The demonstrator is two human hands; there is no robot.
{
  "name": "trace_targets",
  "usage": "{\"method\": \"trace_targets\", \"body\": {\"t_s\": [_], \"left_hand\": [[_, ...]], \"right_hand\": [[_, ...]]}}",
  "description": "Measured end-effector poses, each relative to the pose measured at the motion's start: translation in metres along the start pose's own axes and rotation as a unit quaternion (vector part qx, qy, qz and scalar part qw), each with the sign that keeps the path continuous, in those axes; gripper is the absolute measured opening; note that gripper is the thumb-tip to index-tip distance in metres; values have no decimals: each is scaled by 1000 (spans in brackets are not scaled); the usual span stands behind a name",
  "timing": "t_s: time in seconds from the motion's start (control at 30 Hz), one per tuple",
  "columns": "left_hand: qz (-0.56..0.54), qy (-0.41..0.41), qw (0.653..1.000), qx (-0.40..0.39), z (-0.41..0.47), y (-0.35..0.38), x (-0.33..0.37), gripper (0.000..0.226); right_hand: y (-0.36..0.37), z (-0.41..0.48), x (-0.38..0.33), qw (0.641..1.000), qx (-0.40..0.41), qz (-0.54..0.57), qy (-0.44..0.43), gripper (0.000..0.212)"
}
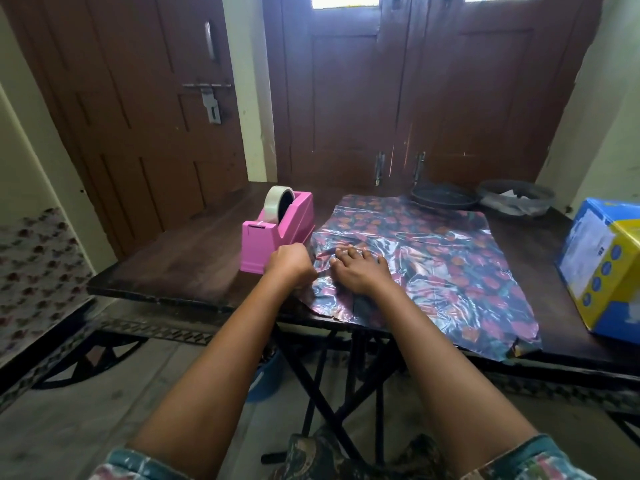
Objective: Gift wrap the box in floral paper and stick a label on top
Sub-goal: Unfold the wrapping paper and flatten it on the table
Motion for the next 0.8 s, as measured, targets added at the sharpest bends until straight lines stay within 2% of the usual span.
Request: {"method": "trace_targets", "body": {"t_s": [0.2,0.3,0.33,0.37,0.43,0.53,0.6,0.8], "left_hand": [[-45,-5,999,19,0,-3,-4,16],[-119,-7,993,22,3,-3,-8,7],[-145,-3,989,26,3,-4,-9,3],[-168,-3,985,33,2,-4,-11,8],[-197,-11,979,59,1,-6,-18,16],[-225,-20,971,77,0,-5,-23,26],[-214,-20,974,75,1,-4,-24,30],[-147,5,987,64,2,-4,-18,21]], "right_hand": [[-21,6,-4,1000,10,-19,11,48],[-34,11,-10,995,56,-81,22,43],[-36,13,-13,992,77,-99,9,44],[-35,15,-17,991,89,-98,-14,46],[-24,20,-21,994,58,-63,-65,48],[-5,27,-14,998,-18,-4,-61,47],[-3,30,-12,998,-30,14,-52,46],[1,33,-10,998,-20,10,-52,46]]}}
Point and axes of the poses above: each hand's wrist, its own z-axis towards the middle knuckle, its own y-axis out of the palm, x = y × z, the point moved 8 cm from there along z, towards the middle knuckle, and after that the axes turned 5 degrees about x, right-handed, at the moved point
